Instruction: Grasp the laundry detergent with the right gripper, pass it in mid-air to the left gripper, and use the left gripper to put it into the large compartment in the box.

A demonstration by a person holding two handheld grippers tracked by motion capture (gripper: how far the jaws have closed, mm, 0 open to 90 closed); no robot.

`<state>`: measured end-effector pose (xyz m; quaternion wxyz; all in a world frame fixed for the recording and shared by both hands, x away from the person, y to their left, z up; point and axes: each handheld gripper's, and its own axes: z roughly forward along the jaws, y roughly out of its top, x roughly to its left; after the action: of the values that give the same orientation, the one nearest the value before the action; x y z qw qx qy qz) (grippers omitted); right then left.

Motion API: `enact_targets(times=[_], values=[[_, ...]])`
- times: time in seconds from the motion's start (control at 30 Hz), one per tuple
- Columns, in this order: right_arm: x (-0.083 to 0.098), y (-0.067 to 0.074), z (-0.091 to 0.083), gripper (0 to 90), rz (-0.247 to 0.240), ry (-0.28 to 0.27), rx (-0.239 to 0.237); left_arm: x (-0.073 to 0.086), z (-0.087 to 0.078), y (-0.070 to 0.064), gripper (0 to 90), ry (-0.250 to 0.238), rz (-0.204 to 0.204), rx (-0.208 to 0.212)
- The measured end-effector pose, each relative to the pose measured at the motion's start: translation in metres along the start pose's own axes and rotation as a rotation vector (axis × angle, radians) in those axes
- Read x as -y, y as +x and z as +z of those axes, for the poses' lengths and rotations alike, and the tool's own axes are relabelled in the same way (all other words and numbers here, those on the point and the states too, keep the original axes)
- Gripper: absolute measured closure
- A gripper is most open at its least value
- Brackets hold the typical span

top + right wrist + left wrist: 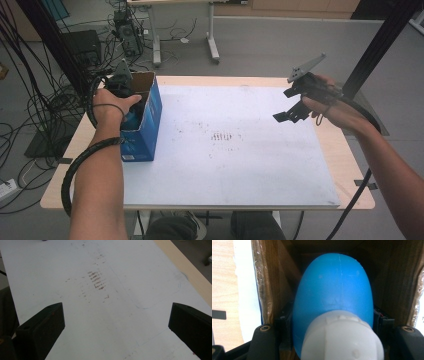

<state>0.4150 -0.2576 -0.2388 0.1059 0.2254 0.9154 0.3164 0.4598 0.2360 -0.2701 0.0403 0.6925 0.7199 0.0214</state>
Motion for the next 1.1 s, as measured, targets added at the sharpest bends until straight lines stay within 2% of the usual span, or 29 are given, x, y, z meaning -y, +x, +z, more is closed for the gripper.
enact_targets(times=[1.1], values=[[-0.0003, 0.0003, -0.0022, 0.6, -0.008, 0.006, 0.003, 0.0000, 0.0003, -0.0011, 36.5, -0.002, 0.002, -0.004]])
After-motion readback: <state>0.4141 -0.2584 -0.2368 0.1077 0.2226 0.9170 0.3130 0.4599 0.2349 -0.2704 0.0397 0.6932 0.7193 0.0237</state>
